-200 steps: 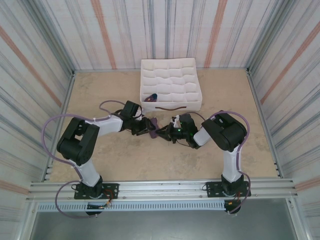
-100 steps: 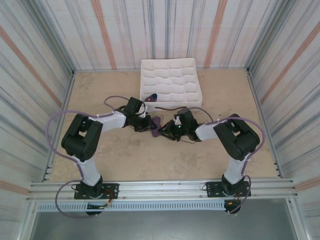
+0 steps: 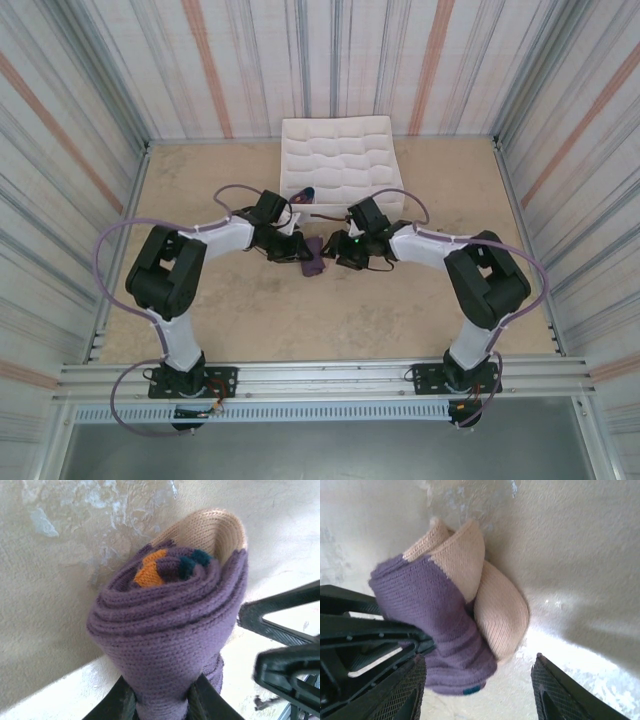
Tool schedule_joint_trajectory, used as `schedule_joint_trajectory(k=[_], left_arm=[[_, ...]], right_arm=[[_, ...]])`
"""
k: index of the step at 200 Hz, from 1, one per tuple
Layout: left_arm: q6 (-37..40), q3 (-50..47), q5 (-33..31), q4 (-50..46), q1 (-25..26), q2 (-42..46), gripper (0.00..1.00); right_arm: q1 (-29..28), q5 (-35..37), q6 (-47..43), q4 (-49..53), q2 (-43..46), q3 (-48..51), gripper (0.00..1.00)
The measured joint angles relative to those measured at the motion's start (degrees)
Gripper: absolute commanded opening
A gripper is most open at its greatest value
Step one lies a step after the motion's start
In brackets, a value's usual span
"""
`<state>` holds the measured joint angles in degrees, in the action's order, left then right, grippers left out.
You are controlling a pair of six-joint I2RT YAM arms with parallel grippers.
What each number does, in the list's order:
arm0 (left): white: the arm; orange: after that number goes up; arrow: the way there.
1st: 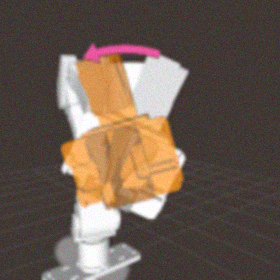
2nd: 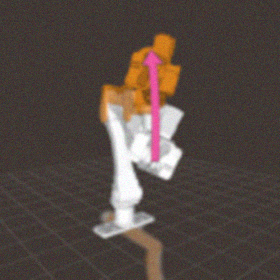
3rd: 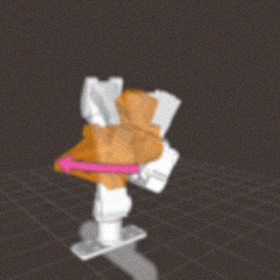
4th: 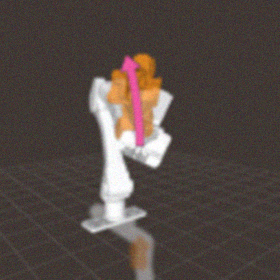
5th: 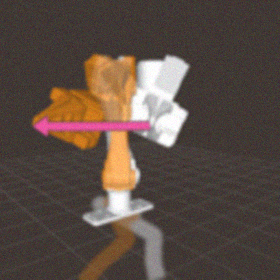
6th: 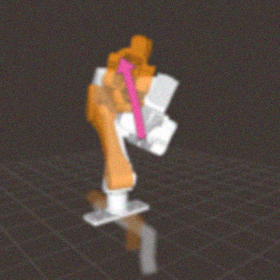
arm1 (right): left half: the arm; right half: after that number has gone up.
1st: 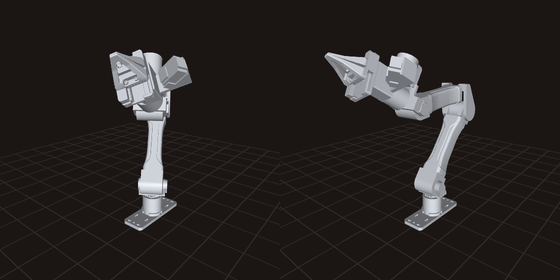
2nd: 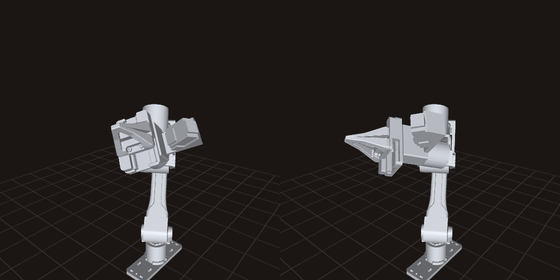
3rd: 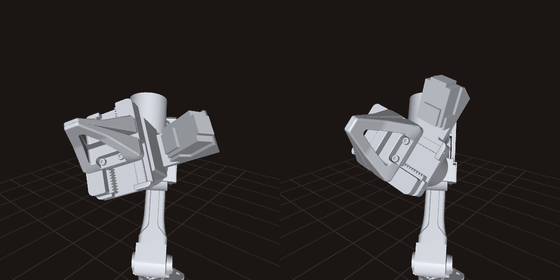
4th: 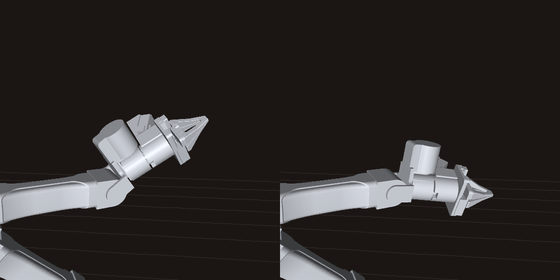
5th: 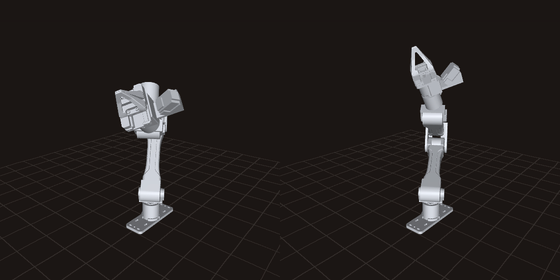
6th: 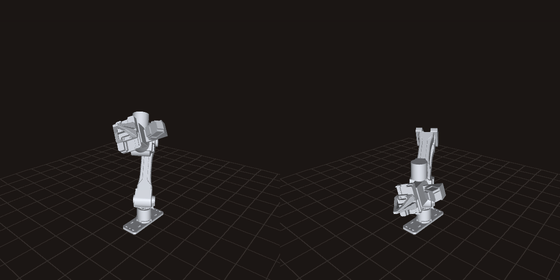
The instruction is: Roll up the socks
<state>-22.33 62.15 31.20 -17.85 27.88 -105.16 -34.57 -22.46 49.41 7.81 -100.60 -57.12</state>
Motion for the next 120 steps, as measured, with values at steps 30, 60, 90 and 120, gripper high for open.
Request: schedule_joint_trajectory(k=[30, 60, 90, 120], left_arm=[[0.07, 0.22, 0.83, 0.07, 0.31, -0.55, 0.16], [0.04, 0.48, 0.98, 0.07, 0.37, -0.98, 0.17], [0.02, 0.50, 0.92, 0.04, 0.37, -1.09, 0.18], [-0.13, 0.52, 0.92, 0.07, 0.37, -1.25, 0.21]], right_arm=[[0.00, 0.15, -1.07, -0.11, -2.80, -0.35, 0.58], [-0.07, -0.59, -1.75, -1.31, -4.74, -1.62, 0.56], [-0.28, -1.42, -1.86, -3.04, -5.62, -1.66, 0.45], [-0.83, -1.55, -1.53, -4.83, -6.19, -1.66, 0.32]])
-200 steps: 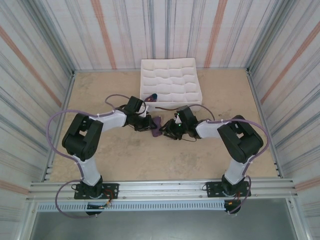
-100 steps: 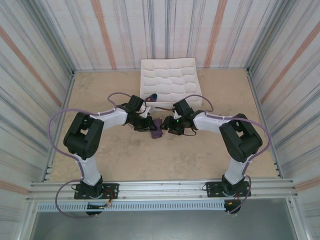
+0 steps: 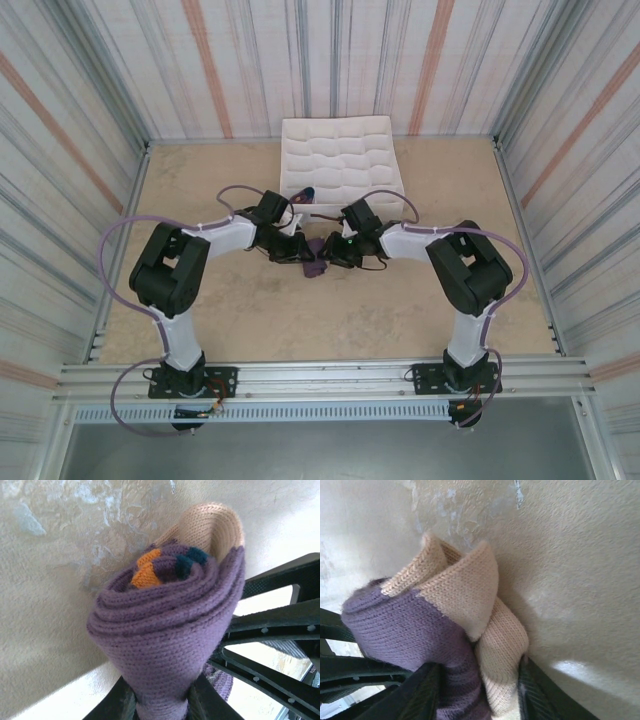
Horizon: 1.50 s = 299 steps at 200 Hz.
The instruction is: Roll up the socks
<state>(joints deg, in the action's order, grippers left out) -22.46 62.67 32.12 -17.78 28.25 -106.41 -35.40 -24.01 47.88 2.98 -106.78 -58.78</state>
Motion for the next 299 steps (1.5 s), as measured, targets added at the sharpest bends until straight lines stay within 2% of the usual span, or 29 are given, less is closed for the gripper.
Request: schedule_joint_trajectory(k=[25, 55, 81, 122, 155, 195, 246, 275, 299], left_arm=[[-0.22, 0.00, 0.04, 0.04, 0.00, 0.00, 0.26], [-0.96, -0.22, 0.00, 0.66, 0.00, -0.11, 0.41], [-2.16, -1.99, 0.68, 2.99, -0.11, -0.11, 0.47], [-5.92, -5.99, 7.06, 9.90, -2.75, 0.35, 0.57], [-8.57, -8.96, 11.30, 15.91, -4.17, 0.44, 0.59], [-9.99, -10.32, 12.90, 19.58, -4.37, 0.44, 0.63], [-9.84, -9.88, 12.90, 19.08, -4.74, 0.35, 0.69], [-8.92, -9.09, 11.47, 18.08, -4.74, 0.50, 0.68], [-8.96, -8.46, 11.39, 18.40, -4.74, -0.42, 0.57]], right_arm=[[-0.33, -0.02, 0.31, -1.38, -0.02, 0.15, 0.19], [-0.31, 0.02, 1.42, -4.48, -0.02, 1.68, 0.00], [-0.31, -0.72, 1.33, -7.89, -0.02, 3.39, 0.00], [-0.31, -1.81, 1.07, -12.17, 0.26, 5.57, 0.00], [-0.31, -2.67, 0.90, -14.21, 0.33, 6.67, 0.00], [-0.20, -3.02, 0.63, -16.44, 0.33, 7.80, 0.00], [-0.20, -2.99, -0.55, -16.50, 0.31, 7.82, 0.00], [-0.22, -2.99, -0.81, -16.50, 0.31, 7.82, 0.00], [-0.26, -3.02, -0.85, -16.52, 0.26, 7.82, 0.00]])
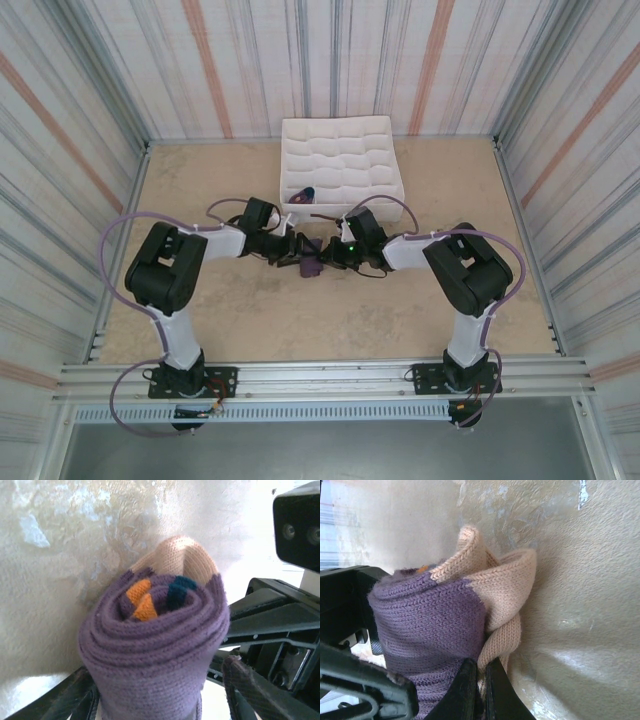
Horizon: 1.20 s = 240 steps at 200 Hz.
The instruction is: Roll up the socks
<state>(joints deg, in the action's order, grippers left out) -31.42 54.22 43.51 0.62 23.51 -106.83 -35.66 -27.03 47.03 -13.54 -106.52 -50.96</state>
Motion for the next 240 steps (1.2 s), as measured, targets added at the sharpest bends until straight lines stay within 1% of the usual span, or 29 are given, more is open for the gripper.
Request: schedule_joint_trajectory(k=[19, 44, 58, 71, 86, 92, 131, 141, 164, 201, 233, 236, 238, 240], left_arm=[[-0.37, 0.66, 0.46, 1.29, -0.33, -1.64, 0.46], [-0.79, 0.79, 0.35, 2.73, -0.68, -2.93, 0.23], [-0.94, 0.68, 0.81, 3.65, -0.83, -3.17, 0.14], [-0.79, 0.42, 1.09, 4.24, -0.87, -3.15, 0.09], [-0.20, 0.28, 1.46, 4.48, -0.76, -3.10, 0.02], [0.13, 0.24, 1.55, 4.48, -0.72, -3.10, 0.00], [3.19, -0.15, 1.38, 3.45, -0.52, -1.66, 0.00], [4.04, -0.24, 1.25, 2.78, -0.52, -1.11, 0.00], [5.27, -0.37, 0.98, 1.99, -0.52, -0.42, 0.00], [5.68, -0.61, 0.94, 2.25, -0.52, -0.42, 0.00], [3.91, -1.70, 1.92, 4.33, -0.52, -0.42, 0.00], [3.82, -1.73, 1.99, 4.37, -0.52, -0.37, 0.00], [3.67, -1.75, 2.01, 4.37, -0.52, -0.33, 0.00], [3.69, -1.75, 2.03, 4.37, -0.52, -0.31, 0.00]], right_arm=[[0.00, 0.00, -0.02, 0.00, 0.00, 0.00, 0.00], [0.00, 0.02, -0.17, 0.04, 0.00, -0.02, 0.00], [0.02, 0.07, -0.44, 0.13, 0.07, -0.02, 0.02], [0.02, 0.31, -0.85, 0.63, 0.50, -0.02, 0.09], [0.02, 0.44, -1.40, 1.97, 1.29, -0.02, 0.23], [0.02, 0.37, -1.62, 2.75, 1.66, -0.02, 0.27], [0.00, -0.44, -2.51, 7.58, 5.46, -0.02, 0.46], [0.02, -0.59, -2.64, 8.46, 6.99, -0.02, 0.53], [0.55, -1.77, -2.71, 9.81, 9.62, -0.04, 0.62], [1.60, -2.78, -2.71, 10.88, 9.51, -0.04, 0.68], [1.60, -3.48, -2.51, 10.10, 6.80, -0.02, 0.72], [1.62, -3.54, -2.49, 9.94, 6.58, -0.02, 0.74], [1.60, -3.58, -2.51, 9.77, 6.43, 0.00, 0.77], [1.62, -3.67, -2.51, 9.66, 6.34, 0.02, 0.79]])
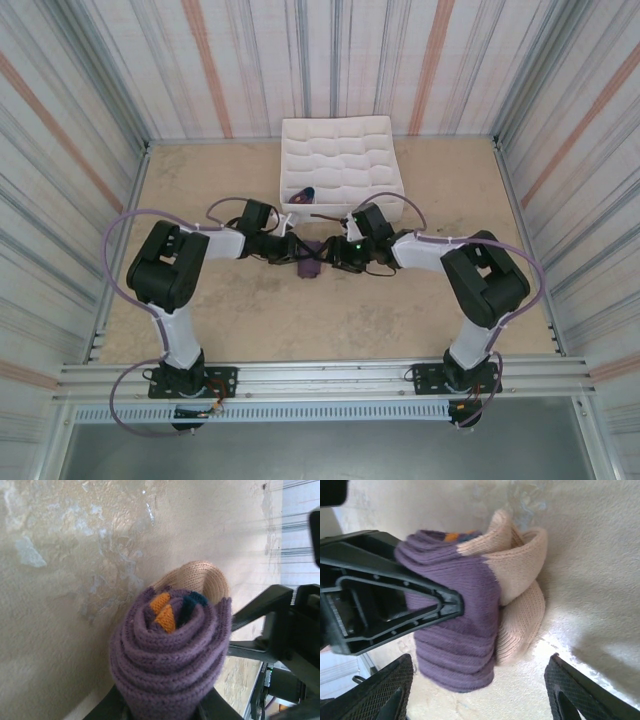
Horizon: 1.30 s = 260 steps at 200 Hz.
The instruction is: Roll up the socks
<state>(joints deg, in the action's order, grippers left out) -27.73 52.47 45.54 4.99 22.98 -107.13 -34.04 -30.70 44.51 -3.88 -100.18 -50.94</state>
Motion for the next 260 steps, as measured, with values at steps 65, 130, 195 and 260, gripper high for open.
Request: schedule_joint_trajectory(k=[65, 130, 195, 260], left_arm=[[0.13, 1.33, 0.57, -2.29, 0.00, 3.67, 0.00], [-2.19, 2.36, 1.97, -3.10, 0.00, 3.69, 0.00], [-2.32, 3.08, 1.84, -3.26, -0.61, 0.15, 0.00], [-5.33, 1.49, 2.29, 1.79, -1.57, -3.26, 0.00]], right_arm=[[0.00, -1.14, 0.20, -4.94, 0.02, 1.66, 0.84], [0.70, -3.76, 2.91, -15.61, -0.83, 5.33, 0.84], [1.18, -5.07, 5.09, -18.69, -5.03, 4.24, 0.85], [-0.15, -3.80, 4.92, -17.44, -8.85, -0.83, 0.77]])
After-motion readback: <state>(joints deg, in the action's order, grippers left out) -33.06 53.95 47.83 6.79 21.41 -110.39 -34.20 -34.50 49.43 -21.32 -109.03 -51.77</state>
